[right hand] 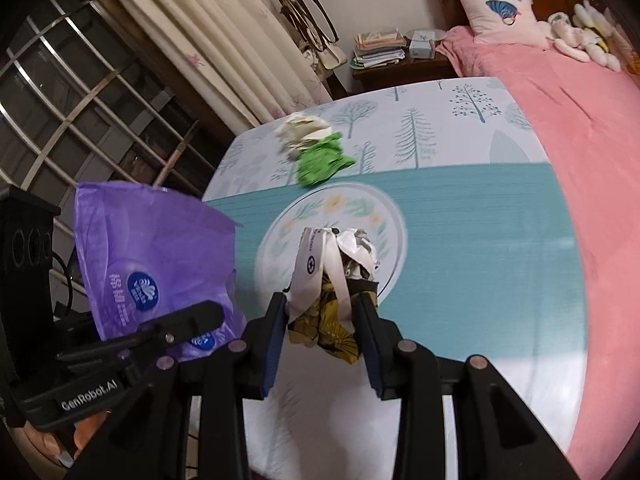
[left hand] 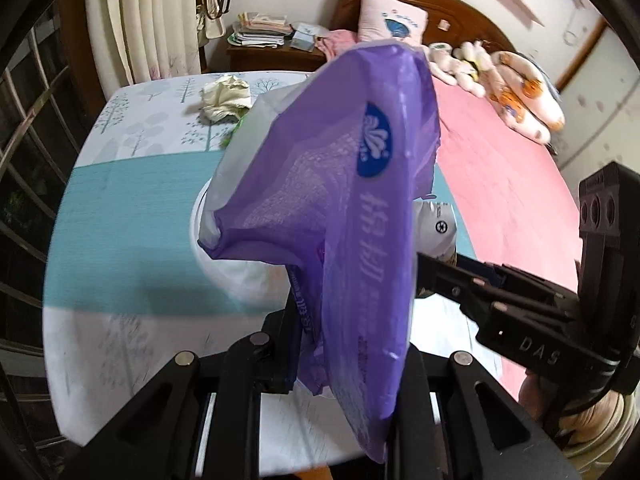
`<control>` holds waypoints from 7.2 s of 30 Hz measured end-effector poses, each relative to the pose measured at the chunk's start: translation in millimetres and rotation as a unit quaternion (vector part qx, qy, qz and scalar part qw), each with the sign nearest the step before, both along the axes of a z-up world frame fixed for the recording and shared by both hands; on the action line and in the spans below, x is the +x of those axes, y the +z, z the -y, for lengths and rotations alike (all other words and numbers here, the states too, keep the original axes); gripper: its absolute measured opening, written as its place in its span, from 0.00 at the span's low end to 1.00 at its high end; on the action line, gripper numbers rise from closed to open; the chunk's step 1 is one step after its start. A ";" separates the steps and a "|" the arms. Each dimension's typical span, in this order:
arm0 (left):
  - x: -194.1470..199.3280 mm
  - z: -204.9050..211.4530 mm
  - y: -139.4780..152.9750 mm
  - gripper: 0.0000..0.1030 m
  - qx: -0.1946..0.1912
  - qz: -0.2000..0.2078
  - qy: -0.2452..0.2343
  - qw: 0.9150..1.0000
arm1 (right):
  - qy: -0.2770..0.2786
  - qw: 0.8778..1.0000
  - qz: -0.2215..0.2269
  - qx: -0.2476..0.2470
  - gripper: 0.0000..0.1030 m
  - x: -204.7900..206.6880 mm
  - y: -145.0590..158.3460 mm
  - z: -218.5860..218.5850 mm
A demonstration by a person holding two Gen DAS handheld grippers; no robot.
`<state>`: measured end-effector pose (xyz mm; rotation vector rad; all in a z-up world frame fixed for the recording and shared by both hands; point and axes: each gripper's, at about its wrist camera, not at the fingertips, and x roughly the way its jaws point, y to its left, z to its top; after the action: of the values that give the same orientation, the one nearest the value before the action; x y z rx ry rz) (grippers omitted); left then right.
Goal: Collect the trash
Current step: 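Carry the purple bag and gold-black wrapper down over the blue bin, then open both tools to drop the bag and wrapper into the bin, then raise both empty tools back up toward the table, then grasp the crumpled green paper with right tool while left tool grasps the white tissue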
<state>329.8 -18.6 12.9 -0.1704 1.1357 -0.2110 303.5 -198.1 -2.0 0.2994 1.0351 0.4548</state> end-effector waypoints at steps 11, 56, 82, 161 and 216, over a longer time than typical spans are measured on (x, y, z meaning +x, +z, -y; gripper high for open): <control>-136.9 -63.1 23.1 0.17 -0.020 0.028 -0.027 0.999 | -0.019 1.000 0.008 -0.015 0.34 -139.6 22.3 -60.9; -264.7 -14.3 -368.2 0.20 0.025 -0.227 0.019 0.973 | 0.003 0.962 -0.260 -0.082 0.34 -271.3 -341.5 -67.9; -268.5 -73.2 -391.3 0.76 0.080 -0.217 0.055 0.971 | 0.001 0.954 -0.286 -0.088 0.40 -253.7 -381.3 -95.4; -45.1 -118.4 52.0 0.87 0.088 0.072 0.093 0.989 | -0.003 0.995 0.065 -0.079 0.47 -11.8 48.1 -79.4; 360.7 -120.8 -80.3 0.87 -0.023 -0.055 0.192 0.980 | -0.016 0.999 -0.003 -0.043 0.47 299.4 -88.2 -41.4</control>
<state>690.5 102.3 -67.4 -0.4426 1.1855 0.1172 602.9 -156.7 -90.2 0.2395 1.0522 0.3796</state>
